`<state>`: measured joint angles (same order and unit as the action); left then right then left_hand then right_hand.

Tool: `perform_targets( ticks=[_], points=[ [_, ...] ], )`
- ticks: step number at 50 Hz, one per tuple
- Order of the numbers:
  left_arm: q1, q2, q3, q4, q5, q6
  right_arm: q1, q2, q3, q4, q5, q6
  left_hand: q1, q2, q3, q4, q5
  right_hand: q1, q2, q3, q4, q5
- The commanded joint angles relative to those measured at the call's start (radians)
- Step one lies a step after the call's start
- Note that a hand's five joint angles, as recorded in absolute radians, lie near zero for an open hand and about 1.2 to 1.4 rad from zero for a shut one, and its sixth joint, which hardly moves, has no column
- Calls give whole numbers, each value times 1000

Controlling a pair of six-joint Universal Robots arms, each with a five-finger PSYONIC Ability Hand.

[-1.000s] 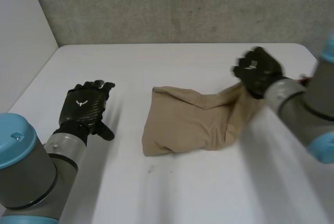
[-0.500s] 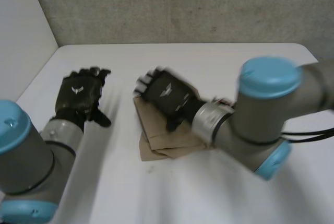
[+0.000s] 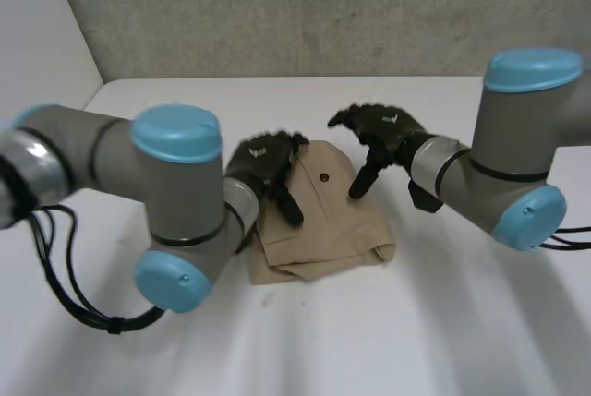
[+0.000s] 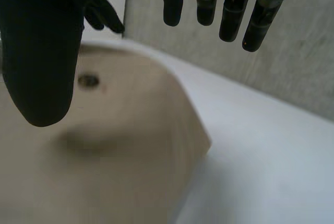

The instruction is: Fold the shorts.

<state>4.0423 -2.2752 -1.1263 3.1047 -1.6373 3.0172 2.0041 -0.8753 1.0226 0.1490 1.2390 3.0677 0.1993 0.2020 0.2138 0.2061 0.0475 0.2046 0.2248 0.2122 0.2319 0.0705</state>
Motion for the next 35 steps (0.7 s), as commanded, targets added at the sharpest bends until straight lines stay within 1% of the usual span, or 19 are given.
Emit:
perform_targets(
  ticks=[1, 2, 4, 7, 8, 11, 12, 16, 23, 28, 32, 35],
  points=[
    [4, -95, 42, -57, -38, -18, 5, 96, -27, 55, 13, -157, 50, 47, 35, 43, 27, -30, -50, -38, -57, -71],
    [6, -99, 42, -57, -67, -15, 5, 104, -27, 60, 17, -177, 52, 50, 38, 46, 30, -30, -50, -38, -57, -71],
    [12, -101, 45, -57, -96, -2, 5, 130, -29, 67, 48, -236, 52, 50, 38, 46, 30, -30, -50, -38, -57, -71],
    [33, -102, 48, -57, -102, 46, 7, 144, -29, 64, 82, -282, 52, 50, 38, 46, 30, -30, -50, -38, -57, -71],
    [46, -102, 51, -58, -102, 93, 7, 147, -30, 61, 100, -308, 52, 50, 38, 46, 30, -30, -50, -38, -57, -71],
    [49, -115, 62, -58, -101, 181, 7, 153, -35, 46, 129, -348, 47, 44, 32, 40, 24, -30, -50, -38, -57, -71],
    [49, -128, 69, -58, -104, 236, 8, 156, -35, 38, 137, -352, 44, 41, 29, 37, 21, -30, -50, -38, -57, -71],
    [50, -156, 82, -58, -105, 317, 12, 168, -32, 6, 143, -360, 35, 32, 20, 28, 12, -30, -50, -38, -57, -71],
    [44, -165, 83, -57, -91, 322, 15, 173, -6, 0, 140, -357, 32, 29, 17, 25, 9, -30, -50, -38, -57, -71],
    [33, -156, 83, -57, -46, 321, 15, 162, 5, -6, 143, -353, 32, 29, 17, 25, 9, -30, -50, -38, -57, -71],
    [29, -116, 83, -57, -42, 319, 15, 124, 17, -9, 146, -346, 26, 23, 11, 19, 3, -30, -50, -38, -57, -71],
    [35, -49, 72, -57, -42, 319, 12, 43, 37, -32, 154, -316, 11, 9, -3, 4, -11, -30, -50, -38, -57, -71]
  ],
)
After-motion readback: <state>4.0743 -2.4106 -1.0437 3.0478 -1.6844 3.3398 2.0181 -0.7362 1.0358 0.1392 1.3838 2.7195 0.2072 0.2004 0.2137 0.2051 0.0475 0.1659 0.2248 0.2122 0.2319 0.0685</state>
